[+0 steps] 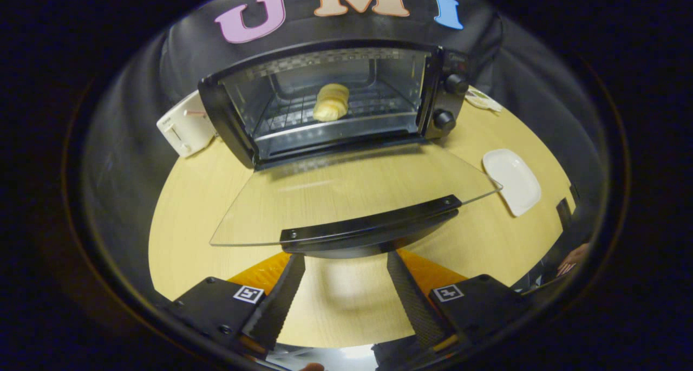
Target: Open the toaster oven, put the food inside, and close the toaster oven door.
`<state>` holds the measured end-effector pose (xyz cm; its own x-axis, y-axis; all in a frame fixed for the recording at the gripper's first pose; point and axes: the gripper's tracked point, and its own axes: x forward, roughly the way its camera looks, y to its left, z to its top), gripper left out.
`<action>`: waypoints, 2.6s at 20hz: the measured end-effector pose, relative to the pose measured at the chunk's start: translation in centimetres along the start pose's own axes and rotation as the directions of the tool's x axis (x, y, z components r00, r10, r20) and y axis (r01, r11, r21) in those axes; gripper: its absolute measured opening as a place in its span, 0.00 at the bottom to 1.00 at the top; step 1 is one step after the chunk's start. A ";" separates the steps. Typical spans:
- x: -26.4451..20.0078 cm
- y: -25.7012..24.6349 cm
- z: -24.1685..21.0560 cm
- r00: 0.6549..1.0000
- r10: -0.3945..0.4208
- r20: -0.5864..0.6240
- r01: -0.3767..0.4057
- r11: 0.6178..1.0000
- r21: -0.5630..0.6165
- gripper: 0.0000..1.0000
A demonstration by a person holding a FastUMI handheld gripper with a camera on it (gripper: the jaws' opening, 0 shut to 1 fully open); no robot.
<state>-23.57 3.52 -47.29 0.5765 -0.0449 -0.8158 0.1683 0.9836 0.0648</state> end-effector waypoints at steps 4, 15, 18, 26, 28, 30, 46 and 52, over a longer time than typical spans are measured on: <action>-0.5 -0.1 3.3 0.998 0.016 0.066 -0.014 0.999 -0.031 0.97; 1.4 1.2 9.2 0.987 0.068 0.144 -0.069 0.998 0.009 0.97; 1.8 1.5 10.1 0.984 0.077 0.161 -0.080 0.997 0.011 0.97; 2.9 2.1 13.0 0.973 0.113 0.203 -0.116 0.993 0.004 0.98; 3.0 2.0 13.4 0.971 0.118 0.206 -0.121 0.993 -0.002 0.98; 2.7 1.5 13.7 0.970 0.115 0.216 -0.115 0.993 -0.011 0.97; -15.6 -6.1 34.1 0.734 0.086 0.674 -0.079 0.996 -0.040 0.97; -22.0 -12.6 43.3 0.629 -0.025 0.777 0.003 1.000 0.030 0.97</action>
<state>-3.80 -15.48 -5.29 0.9797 -0.1887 -0.0677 0.1938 0.9778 0.0799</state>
